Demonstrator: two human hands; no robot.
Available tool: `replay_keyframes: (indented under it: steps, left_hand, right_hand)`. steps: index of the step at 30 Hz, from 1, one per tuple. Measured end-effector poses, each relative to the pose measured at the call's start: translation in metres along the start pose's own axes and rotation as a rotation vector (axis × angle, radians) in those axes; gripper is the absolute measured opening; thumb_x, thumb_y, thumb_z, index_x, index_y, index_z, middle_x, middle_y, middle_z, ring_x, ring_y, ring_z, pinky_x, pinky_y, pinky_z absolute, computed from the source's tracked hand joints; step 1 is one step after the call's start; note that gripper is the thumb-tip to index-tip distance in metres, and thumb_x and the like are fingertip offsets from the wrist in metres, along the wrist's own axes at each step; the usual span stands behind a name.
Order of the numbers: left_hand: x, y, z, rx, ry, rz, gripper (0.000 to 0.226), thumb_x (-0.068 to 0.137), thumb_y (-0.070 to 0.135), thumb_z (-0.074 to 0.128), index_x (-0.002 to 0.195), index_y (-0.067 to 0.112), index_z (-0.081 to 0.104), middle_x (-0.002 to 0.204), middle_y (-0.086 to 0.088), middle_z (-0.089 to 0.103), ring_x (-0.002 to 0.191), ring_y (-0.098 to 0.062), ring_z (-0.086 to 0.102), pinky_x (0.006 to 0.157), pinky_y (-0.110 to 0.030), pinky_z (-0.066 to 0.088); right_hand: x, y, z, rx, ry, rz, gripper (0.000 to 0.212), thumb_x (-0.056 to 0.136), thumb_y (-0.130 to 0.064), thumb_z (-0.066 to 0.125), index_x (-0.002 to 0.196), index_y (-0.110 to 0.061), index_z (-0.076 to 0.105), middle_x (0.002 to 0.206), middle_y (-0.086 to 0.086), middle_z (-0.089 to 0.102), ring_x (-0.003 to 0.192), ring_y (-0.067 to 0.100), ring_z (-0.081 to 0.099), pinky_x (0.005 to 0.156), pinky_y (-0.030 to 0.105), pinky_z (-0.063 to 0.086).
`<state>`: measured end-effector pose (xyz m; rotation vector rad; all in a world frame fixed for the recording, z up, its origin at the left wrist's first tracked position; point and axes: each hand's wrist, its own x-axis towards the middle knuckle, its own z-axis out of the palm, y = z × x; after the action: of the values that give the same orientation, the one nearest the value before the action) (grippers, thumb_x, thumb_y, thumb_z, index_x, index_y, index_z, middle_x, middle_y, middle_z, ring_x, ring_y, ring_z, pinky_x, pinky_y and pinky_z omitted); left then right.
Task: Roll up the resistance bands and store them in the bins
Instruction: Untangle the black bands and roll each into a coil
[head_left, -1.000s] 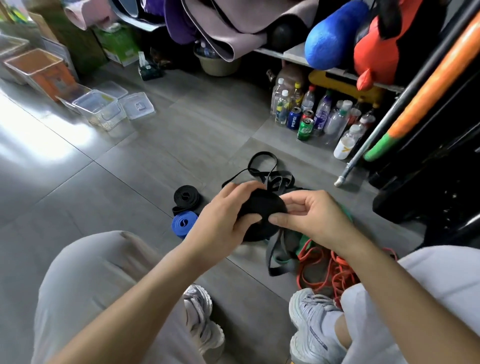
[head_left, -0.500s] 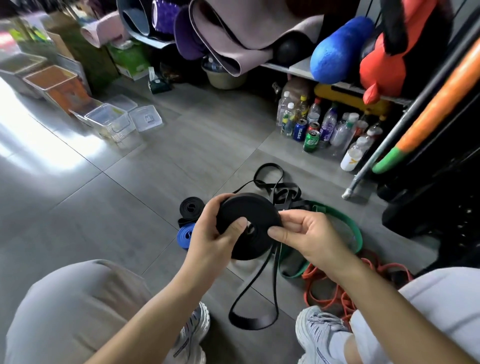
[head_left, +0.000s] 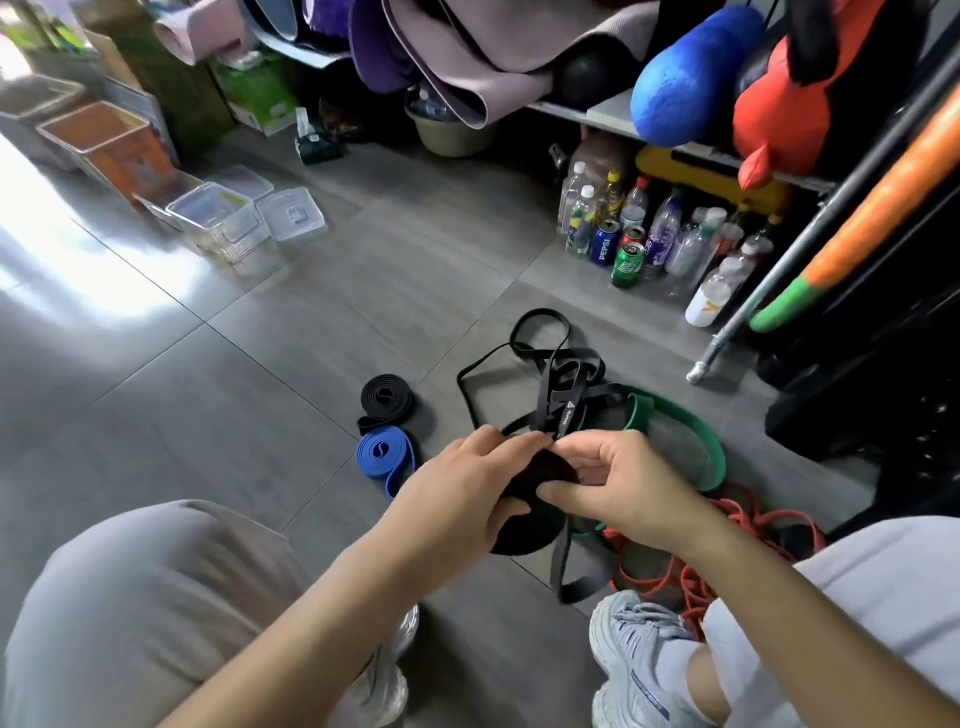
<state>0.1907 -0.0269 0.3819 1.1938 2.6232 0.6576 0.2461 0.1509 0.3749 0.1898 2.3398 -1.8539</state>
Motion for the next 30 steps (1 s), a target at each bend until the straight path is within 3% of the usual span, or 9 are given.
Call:
replay_keyframes:
  steps: [4, 7, 12, 16, 19, 23, 26, 30]
  left_hand:
    - [0.000, -0.003, -0.001, -0.182, 0.139, -0.006, 0.055, 0.083, 0.020, 0.061, 0.130, 0.040, 0.038, 0.105, 0.007, 0.048, 0.095, -0.018, 0.053, 0.082, -0.031, 0.046]
    - [0.001, -0.007, -0.002, -0.180, 0.204, -0.030, 0.055, 0.082, 0.019, 0.060, 0.125, 0.043, 0.036, 0.106, 0.007, 0.049, 0.094, -0.015, 0.052, 0.081, -0.025, 0.044]
    - [-0.001, -0.012, 0.000, -0.370, 0.265, -0.111, 0.050, 0.083, 0.015, 0.063, 0.128, 0.033, 0.049, 0.110, 0.010, 0.052, 0.098, 0.001, 0.049, 0.081, -0.002, 0.034]
    - [0.000, -0.013, 0.002, -0.519, 0.320, -0.160, 0.048, 0.077, 0.022, 0.061, 0.116, 0.046, 0.045, 0.112, 0.020, 0.055, 0.107, 0.003, 0.050, 0.088, -0.006, 0.036]
    - [0.001, -0.015, 0.001, -0.610, 0.324, -0.210, 0.047, 0.080, 0.016, 0.068, 0.111, 0.045, 0.047, 0.108, 0.022, 0.058, 0.102, 0.002, 0.054, 0.086, -0.012, 0.042]
    - [0.003, -0.017, -0.004, -0.325, 0.134, -0.261, 0.052, 0.079, 0.027, 0.072, 0.124, 0.029, 0.048, 0.114, 0.008, 0.054, 0.102, -0.011, 0.053, 0.082, -0.019, 0.039]
    - [0.000, -0.014, -0.002, -0.020, -0.031, -0.110, 0.076, 0.075, 0.037, 0.073, 0.140, 0.036, 0.033, 0.130, 0.007, 0.042, 0.116, -0.016, 0.047, 0.088, -0.025, 0.040]
    - [-0.004, -0.007, 0.010, 0.097, -0.158, -0.036, 0.064, 0.084, 0.036, 0.063, 0.139, 0.045, 0.030, 0.123, 0.010, 0.051, 0.106, -0.017, 0.056, 0.083, -0.032, 0.049]
  right_hand:
    - [0.005, -0.009, -0.009, 0.068, 0.030, -0.012, 0.025, 0.070, -0.001, 0.077, 0.087, -0.018, 0.071, 0.084, 0.002, 0.075, 0.078, 0.012, 0.070, 0.073, 0.020, 0.054]
    - [0.007, -0.008, -0.011, 0.033, 0.018, 0.008, 0.028, 0.069, -0.001, 0.079, 0.089, -0.020, 0.071, 0.086, 0.002, 0.075, 0.083, 0.015, 0.072, 0.078, 0.023, 0.056]
    - [0.010, -0.001, -0.010, 0.067, -0.001, 0.030, 0.028, 0.070, 0.000, 0.078, 0.085, -0.022, 0.072, 0.087, 0.001, 0.075, 0.084, 0.014, 0.071, 0.082, 0.027, 0.055]
    - [0.011, 0.001, -0.007, 0.177, -0.050, 0.021, 0.029, 0.071, 0.005, 0.073, 0.092, -0.016, 0.071, 0.088, -0.002, 0.074, 0.083, 0.010, 0.070, 0.077, 0.020, 0.054]
    - [0.009, 0.007, -0.002, 0.232, -0.042, 0.023, 0.027, 0.076, 0.007, 0.068, 0.097, -0.010, 0.069, 0.089, -0.003, 0.074, 0.085, 0.008, 0.069, 0.076, 0.018, 0.052]
    - [0.005, 0.013, -0.003, 0.109, -0.062, 0.029, 0.025, 0.080, 0.004, 0.068, 0.102, -0.007, 0.068, 0.097, 0.007, 0.073, 0.089, 0.012, 0.069, 0.082, 0.023, 0.053]
    - [0.003, 0.019, -0.003, -0.050, -0.123, 0.063, 0.022, 0.079, 0.000, 0.071, 0.099, -0.010, 0.069, 0.094, 0.006, 0.074, 0.089, 0.014, 0.070, 0.085, 0.030, 0.055]
    - [0.002, 0.022, 0.000, -0.110, -0.136, 0.080, 0.022, 0.077, -0.002, 0.073, 0.098, -0.005, 0.070, 0.093, 0.007, 0.074, 0.091, 0.018, 0.070, 0.088, 0.036, 0.054]
